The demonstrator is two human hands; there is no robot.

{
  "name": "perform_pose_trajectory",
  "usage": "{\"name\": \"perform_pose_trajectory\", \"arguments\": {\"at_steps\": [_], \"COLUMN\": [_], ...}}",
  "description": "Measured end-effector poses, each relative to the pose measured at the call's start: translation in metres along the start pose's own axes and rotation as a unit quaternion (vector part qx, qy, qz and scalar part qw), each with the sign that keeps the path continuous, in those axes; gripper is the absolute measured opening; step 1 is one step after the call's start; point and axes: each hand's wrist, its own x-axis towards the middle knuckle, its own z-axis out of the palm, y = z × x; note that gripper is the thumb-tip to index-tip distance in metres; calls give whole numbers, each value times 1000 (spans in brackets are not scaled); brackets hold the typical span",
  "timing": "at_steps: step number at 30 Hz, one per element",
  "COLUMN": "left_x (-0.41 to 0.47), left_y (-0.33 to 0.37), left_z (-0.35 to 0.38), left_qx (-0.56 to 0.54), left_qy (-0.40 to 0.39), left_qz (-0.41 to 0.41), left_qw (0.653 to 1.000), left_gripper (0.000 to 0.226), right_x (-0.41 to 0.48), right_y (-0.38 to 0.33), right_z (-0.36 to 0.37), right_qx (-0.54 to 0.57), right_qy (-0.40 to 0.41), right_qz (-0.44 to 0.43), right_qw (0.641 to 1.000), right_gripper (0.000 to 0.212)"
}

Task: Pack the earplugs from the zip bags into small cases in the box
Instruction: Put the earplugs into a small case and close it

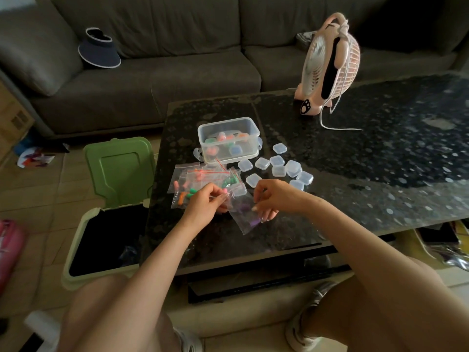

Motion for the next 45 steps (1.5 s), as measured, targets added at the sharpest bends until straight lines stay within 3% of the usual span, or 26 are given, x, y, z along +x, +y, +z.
{"name": "perform_pose_trajectory", "arguments": {"at_steps": [5, 9, 13, 17, 29, 33, 35, 38, 45], "left_x": [-8, -12, -11, -9, -9, -6, -6, -6, -12], "left_y": [7, 11, 14, 13, 15, 17, 17, 15, 6], "left_z": [6, 9, 6, 4, 1, -1, -5, -15, -44], "left_qx": [-139, -163, -184, -203, -246, -240, -232, -219, -137], "left_qy": [-59, -88, -85, -77, -70, -39, -6, 14, 79], "left_qz": [-86, -142, -184, -217, -211, -149, -110, -68, -16], "left_qw": [985, 972, 962, 952, 943, 958, 966, 973, 987], "left_gripper": [10, 14, 16, 17, 14, 13, 9, 10, 8], "right_x": [-6, -10, -13, -9, -7, -5, 1, 16, 49], "right_y": [-3, -8, -9, -7, -16, -19, -16, -8, 4], "right_z": [-10, -19, -24, -22, -20, -20, -20, -15, 8], "right_qx": [46, 115, 111, 127, 118, 157, 113, -70, -294], "right_qy": [-2, -9, -1, 57, 131, 197, 246, 293, 253], "right_qz": [-11, -15, -33, -32, -103, -90, -62, -36, -25], "right_qw": [999, 993, 993, 990, 979, 963, 961, 953, 921], "right_gripper": [3, 12, 25, 12, 4, 18, 23, 19, 31]}}
